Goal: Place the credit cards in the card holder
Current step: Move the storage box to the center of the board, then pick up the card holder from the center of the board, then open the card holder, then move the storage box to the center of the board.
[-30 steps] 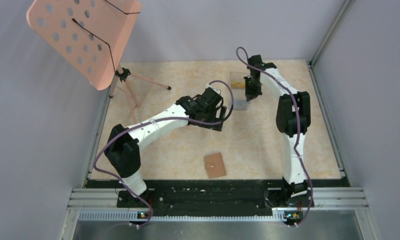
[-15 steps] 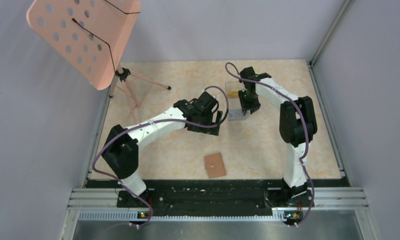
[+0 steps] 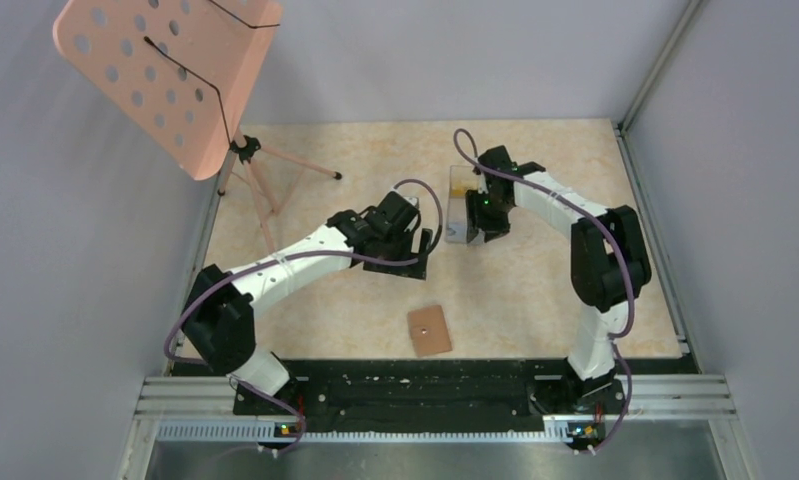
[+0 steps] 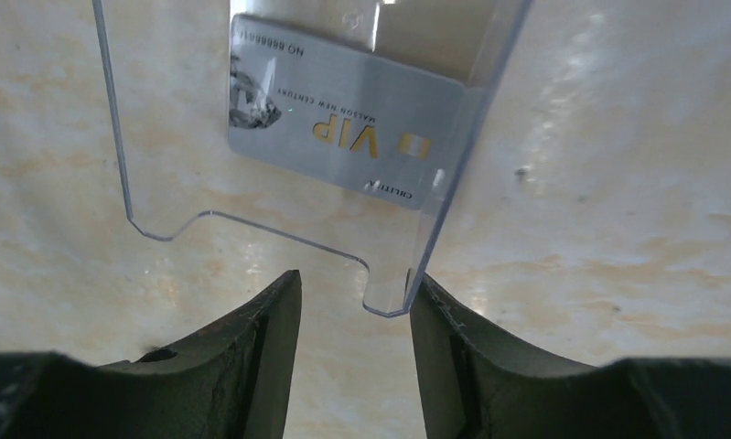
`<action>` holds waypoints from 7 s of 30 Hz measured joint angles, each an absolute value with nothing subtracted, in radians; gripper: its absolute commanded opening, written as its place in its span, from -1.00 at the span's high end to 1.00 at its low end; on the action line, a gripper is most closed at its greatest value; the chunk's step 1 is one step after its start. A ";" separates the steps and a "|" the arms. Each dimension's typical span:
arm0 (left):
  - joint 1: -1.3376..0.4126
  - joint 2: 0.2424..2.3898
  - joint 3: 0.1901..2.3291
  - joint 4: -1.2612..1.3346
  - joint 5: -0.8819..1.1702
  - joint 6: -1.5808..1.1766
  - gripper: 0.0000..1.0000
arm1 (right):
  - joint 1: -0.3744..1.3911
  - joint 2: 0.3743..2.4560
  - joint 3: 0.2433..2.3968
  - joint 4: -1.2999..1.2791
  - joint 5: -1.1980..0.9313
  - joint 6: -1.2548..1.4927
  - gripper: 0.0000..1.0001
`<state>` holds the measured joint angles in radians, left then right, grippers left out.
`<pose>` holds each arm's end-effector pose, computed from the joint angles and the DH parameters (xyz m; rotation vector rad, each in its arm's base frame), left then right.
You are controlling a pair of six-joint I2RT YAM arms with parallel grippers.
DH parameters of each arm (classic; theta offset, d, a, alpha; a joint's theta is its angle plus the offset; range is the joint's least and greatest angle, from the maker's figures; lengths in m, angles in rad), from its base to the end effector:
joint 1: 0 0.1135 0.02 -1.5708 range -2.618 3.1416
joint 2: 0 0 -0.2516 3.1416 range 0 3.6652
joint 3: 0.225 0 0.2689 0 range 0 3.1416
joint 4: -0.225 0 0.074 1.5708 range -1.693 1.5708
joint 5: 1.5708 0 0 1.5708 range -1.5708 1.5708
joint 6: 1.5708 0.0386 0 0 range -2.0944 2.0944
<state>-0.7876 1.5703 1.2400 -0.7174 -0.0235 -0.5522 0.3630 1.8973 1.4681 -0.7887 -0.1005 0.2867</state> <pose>0.2430 -0.2428 0.2393 0.3071 2.6685 -0.4217 0.3752 0.1467 0.1918 -0.1330 2.8212 0.2953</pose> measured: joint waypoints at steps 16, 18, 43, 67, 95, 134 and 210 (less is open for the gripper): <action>-0.775 1.358 0.959 -0.665 0.111 -0.650 -0.85 | 0.503 1.613 1.177 -0.686 -0.226 0.463 -0.24; -0.770 1.354 0.922 -0.640 0.144 -0.668 -0.83 | 0.516 1.546 1.092 -0.654 -0.253 0.496 -0.23; -0.759 1.548 0.630 -0.075 0.514 -0.990 -0.05 | 0.599 1.530 0.374 0.356 -0.666 1.038 0.43; -0.762 1.463 1.067 -0.578 0.221 -0.749 -0.38 | 0.625 1.233 0.724 -0.222 -0.411 0.813 1.00; -0.811 1.655 1.248 -0.700 0.296 -0.650 -0.14 | 0.673 1.219 0.801 -0.415 -0.274 0.830 1.00; -0.677 1.361 0.842 -0.408 0.453 -0.758 -0.26 | 0.680 1.060 0.711 -0.408 -0.281 0.921 1.00; -0.654 1.491 1.154 -0.584 0.504 -0.635 1.00 | 0.265 2.508 2.449 -1.058 -0.012 0.160 -0.83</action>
<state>-0.6540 1.4910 1.1538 -0.5842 0.5037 -0.6346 0.2649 2.5076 2.4485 -1.0576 -0.0120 0.1596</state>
